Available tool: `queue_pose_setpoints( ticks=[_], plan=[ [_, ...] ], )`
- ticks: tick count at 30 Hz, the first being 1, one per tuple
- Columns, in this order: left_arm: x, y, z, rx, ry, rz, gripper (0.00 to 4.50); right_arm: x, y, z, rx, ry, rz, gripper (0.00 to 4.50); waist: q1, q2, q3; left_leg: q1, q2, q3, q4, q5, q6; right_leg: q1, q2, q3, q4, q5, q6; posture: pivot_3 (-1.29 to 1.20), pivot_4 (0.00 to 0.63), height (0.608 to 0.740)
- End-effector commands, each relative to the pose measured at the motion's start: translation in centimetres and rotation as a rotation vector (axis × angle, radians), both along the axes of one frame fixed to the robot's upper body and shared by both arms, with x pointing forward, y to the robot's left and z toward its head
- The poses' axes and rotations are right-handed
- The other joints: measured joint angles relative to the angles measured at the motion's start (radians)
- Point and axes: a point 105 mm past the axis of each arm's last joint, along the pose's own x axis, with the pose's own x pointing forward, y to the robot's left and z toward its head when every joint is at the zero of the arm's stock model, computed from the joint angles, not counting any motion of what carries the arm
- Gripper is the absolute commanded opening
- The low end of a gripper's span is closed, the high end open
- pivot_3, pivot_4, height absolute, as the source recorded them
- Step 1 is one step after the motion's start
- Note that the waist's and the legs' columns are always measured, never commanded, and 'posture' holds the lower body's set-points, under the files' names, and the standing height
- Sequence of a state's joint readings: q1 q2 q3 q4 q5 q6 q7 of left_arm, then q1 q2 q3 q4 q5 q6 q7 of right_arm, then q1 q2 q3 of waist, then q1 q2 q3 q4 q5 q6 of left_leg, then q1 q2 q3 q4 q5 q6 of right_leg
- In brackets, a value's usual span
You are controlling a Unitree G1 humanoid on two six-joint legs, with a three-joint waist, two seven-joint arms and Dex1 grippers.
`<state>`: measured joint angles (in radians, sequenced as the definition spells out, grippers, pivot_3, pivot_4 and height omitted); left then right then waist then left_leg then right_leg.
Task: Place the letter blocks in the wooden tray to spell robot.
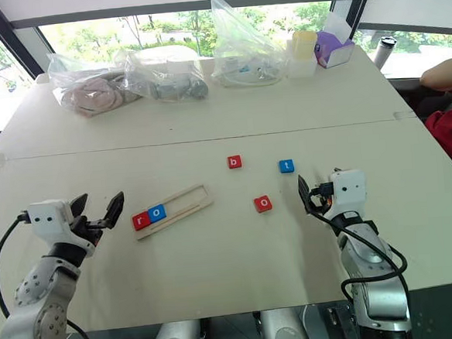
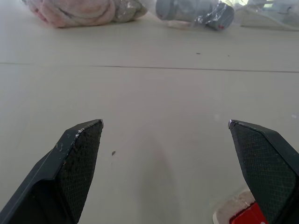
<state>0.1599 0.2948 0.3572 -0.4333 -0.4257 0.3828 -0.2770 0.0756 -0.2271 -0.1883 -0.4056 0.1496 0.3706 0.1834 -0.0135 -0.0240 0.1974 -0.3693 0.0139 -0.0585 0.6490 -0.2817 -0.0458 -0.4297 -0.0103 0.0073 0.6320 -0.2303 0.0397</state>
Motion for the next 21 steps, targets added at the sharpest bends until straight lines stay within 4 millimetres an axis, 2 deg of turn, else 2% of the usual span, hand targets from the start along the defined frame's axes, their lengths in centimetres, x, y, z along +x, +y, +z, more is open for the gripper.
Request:
queue_pose_setpoints(
  ticks=[1, 12, 21],
  plan=[
    [0.0, 0.7, 0.9, 0.014, -0.037, 0.017, 4.5, 0.1, -0.6, 1.1, -0.014, -0.04, -0.018, 4.45, 0.0, 0.0, 0.0, 0.0, 0.0, 0.0, 0.0, 0.0, 0.0, 0.0, 0.0, 0.0, 0.0, 0.0, 0.0, 0.0, 0.15, 0.74],
    [0.1, 0.5, 1.4, 0.015, -0.049, -0.001, 4.5, 0.5, -0.3, 1.4, 0.017, -0.023, -0.013, 4.45, 0.0, 0.001, -0.001, 0.0, -0.001, 0.0, 0.0, 0.0, 0.0, 0.0, 0.0, 0.001, 0.0, 0.001, 0.001, 0.0, 0.15, 0.74],
    [0.1, 0.2, 1.4, 0.093, -0.025, -0.06, 4.5, 0.6, -0.2, 2.2, 0.019, -0.046, 0.013, 4.45, 0.0, 0.001, -0.001, 0.001, -0.001, 0.0, 0.0, 0.0, 0.0, 0.0, 0.0, 0.001, 0.0, 0.001, 0.001, 0.0, 0.15, 0.74]
  ],
)
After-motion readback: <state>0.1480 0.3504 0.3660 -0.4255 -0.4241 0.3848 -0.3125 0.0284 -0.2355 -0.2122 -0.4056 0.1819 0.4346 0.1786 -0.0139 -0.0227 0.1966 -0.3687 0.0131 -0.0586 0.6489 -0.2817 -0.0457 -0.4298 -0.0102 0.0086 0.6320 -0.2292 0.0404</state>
